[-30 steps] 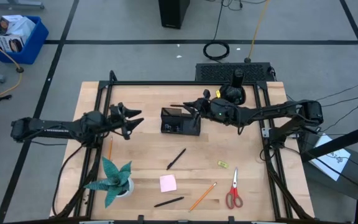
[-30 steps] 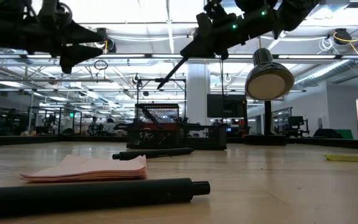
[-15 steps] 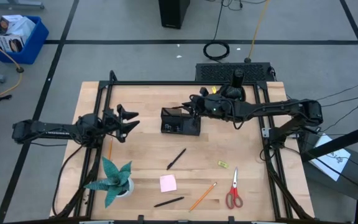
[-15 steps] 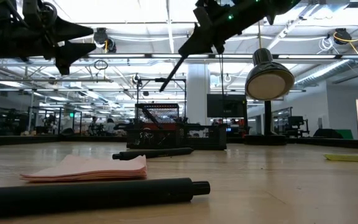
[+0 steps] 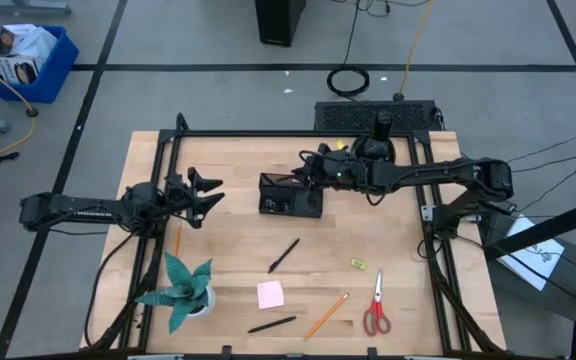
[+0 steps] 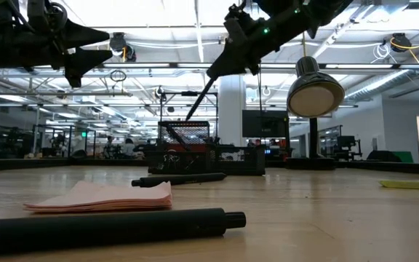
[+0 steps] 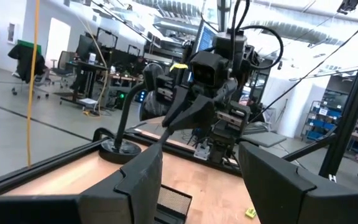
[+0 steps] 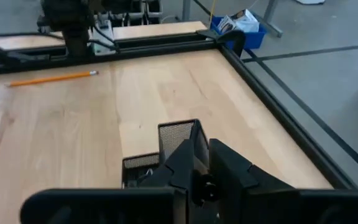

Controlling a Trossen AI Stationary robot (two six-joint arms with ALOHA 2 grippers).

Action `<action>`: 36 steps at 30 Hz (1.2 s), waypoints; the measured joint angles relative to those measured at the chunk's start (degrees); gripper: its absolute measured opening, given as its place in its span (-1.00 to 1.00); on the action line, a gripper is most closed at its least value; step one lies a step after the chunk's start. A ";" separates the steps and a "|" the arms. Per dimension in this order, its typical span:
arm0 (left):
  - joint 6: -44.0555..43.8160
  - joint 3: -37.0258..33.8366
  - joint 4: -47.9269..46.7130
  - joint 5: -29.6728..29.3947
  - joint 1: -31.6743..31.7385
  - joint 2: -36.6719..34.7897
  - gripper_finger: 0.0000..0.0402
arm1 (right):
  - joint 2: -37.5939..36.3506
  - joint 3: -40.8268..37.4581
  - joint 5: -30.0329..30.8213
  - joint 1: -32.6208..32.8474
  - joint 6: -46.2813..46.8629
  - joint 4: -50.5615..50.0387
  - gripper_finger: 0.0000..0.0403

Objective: Pick and place office supplies into organizer
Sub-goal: Put the black pen into the black desk organizer

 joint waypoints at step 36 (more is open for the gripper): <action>-0.28 0.07 -0.98 -0.22 0.04 0.09 0.08 | 14.74 8.77 -11.10 -4.11 -1.49 -4.43 -0.60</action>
